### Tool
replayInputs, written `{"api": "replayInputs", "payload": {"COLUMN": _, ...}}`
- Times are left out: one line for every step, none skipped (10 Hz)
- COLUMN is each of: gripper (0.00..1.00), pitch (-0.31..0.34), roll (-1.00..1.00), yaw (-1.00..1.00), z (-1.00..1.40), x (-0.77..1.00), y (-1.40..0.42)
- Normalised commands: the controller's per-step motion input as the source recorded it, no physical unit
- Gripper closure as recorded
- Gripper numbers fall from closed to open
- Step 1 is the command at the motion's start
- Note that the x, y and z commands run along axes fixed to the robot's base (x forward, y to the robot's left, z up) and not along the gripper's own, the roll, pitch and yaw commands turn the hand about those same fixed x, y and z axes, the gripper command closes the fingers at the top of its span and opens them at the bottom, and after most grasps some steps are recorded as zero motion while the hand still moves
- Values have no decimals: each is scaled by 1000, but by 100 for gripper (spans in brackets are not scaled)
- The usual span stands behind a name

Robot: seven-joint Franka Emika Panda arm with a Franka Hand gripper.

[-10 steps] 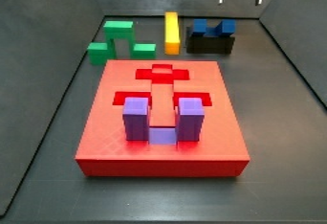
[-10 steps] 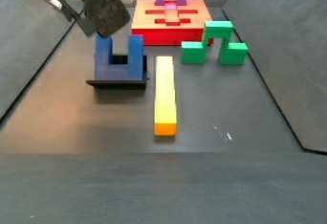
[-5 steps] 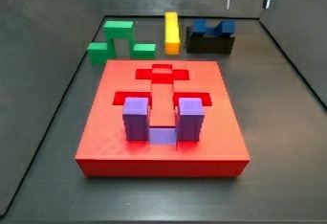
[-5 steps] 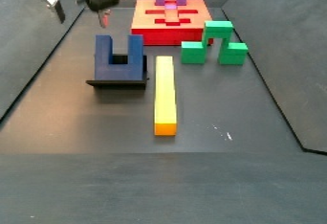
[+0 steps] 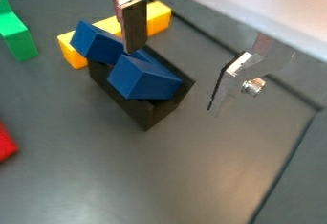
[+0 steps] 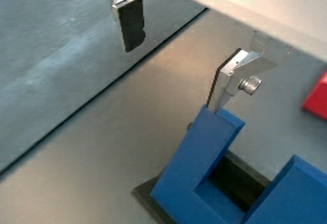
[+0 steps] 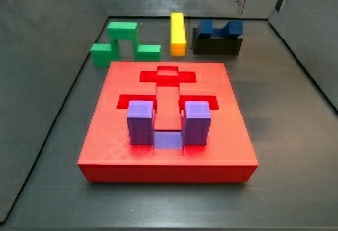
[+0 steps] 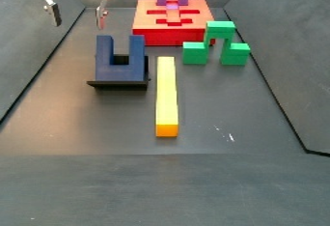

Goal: Pick up the blue object. Move up. Place the blue object on the fixture. Regrasp the blue object. Move to above the board. Insert the blue object.
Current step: Regrasp the blue object.

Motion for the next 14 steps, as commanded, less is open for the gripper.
{"api": "replayInputs", "payload": {"gripper": 0, "pitch": 0, "roll": 1000, "yaw": 446, "z": 0, "x": 129, "y": -43}}
{"api": "replayInputs", "payload": {"gripper": 0, "pitch": 0, "roll": 1000, "yaw": 466, "z": 0, "x": 117, "y": -17}}
{"api": "replayInputs", "payload": {"gripper": 0, "pitch": 0, "roll": 1000, "yaw": 489, "z": -11, "x": 100, "y": 0}}
{"api": "replayInputs", "payload": {"gripper": 0, "pitch": 0, "roll": 1000, "yaw": 509, "z": -20, "x": 63, "y": 0}}
{"api": "replayInputs", "payload": {"gripper": 0, "pitch": 37, "roll": 1000, "yaw": 563, "z": -63, "x": 0, "y": 0}}
{"api": "replayInputs", "payload": {"gripper": 0, "pitch": 66, "roll": 1000, "yaw": 640, "z": -111, "x": 0, "y": 0}}
{"api": "replayInputs", "payload": {"gripper": 0, "pitch": 29, "roll": 894, "yaw": 717, "z": -111, "x": 0, "y": 0}}
{"api": "replayInputs", "payload": {"gripper": 0, "pitch": 0, "roll": 694, "yaw": 711, "z": -123, "x": -40, "y": -17}}
{"api": "replayInputs", "payload": {"gripper": 0, "pitch": 0, "roll": 634, "yaw": 457, "z": -126, "x": -89, "y": -366}}
{"api": "replayInputs", "payload": {"gripper": 0, "pitch": -6, "roll": 891, "yaw": 257, "z": -283, "x": -366, "y": -534}}
{"api": "replayInputs", "payload": {"gripper": 0, "pitch": 0, "roll": 1000, "yaw": 146, "z": -277, "x": -343, "y": -546}}
{"api": "replayInputs", "payload": {"gripper": 0, "pitch": 17, "roll": 1000, "yaw": 83, "z": -169, "x": -354, "y": -543}}
{"api": "replayInputs", "payload": {"gripper": 0, "pitch": 114, "roll": 889, "yaw": 46, "z": -63, "x": -51, "y": -417}}
{"api": "replayInputs", "payload": {"gripper": 0, "pitch": 217, "roll": 531, "yaw": 0, "z": 0, "x": 57, "y": -209}}
